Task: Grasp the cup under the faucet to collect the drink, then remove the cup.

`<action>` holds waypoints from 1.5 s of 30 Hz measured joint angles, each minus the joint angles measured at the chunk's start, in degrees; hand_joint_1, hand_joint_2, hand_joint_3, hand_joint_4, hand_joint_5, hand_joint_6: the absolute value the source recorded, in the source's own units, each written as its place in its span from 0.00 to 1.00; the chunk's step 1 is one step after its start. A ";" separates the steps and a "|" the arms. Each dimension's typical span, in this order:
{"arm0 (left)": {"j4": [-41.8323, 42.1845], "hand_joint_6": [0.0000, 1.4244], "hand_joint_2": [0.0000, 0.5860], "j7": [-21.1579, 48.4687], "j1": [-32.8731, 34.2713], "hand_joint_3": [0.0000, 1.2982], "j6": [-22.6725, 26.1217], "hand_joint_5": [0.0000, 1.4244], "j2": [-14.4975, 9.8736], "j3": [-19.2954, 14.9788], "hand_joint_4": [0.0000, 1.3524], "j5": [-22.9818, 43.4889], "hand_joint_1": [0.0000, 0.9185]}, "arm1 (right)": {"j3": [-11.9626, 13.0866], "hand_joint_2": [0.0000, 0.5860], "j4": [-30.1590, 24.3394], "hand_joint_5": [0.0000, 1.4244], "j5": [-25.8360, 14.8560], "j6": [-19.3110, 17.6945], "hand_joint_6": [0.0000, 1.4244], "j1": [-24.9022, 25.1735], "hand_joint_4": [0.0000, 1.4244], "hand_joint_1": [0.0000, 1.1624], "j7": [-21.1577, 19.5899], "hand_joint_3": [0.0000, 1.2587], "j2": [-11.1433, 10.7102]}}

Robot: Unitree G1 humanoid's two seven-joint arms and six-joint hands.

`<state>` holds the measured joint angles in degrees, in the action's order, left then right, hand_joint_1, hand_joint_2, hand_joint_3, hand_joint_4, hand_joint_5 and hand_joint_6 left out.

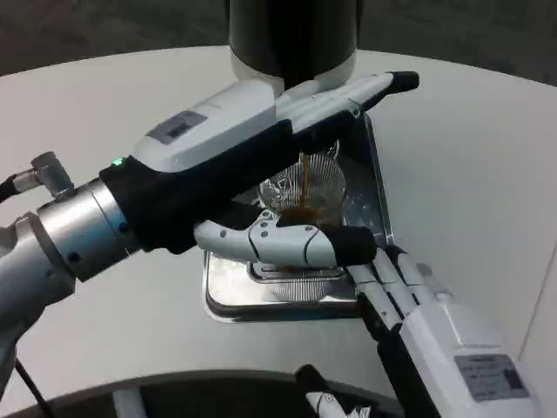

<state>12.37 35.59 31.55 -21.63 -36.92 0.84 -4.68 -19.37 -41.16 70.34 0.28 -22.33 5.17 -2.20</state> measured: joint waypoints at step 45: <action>0.68 0.01 0.22 -0.08 -0.63 0.00 0.81 0.04 -1.34 -0.49 0.00 2.03 0.00 | 3.58 0.34 24.05 0.00 -28.79 16.88 0.00 31.19 0.00 0.53 -7.60 0.00 5.38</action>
<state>13.05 35.51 30.93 -20.82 -38.26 0.35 -2.65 -15.79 -17.12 41.54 17.17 8.85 -2.43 3.18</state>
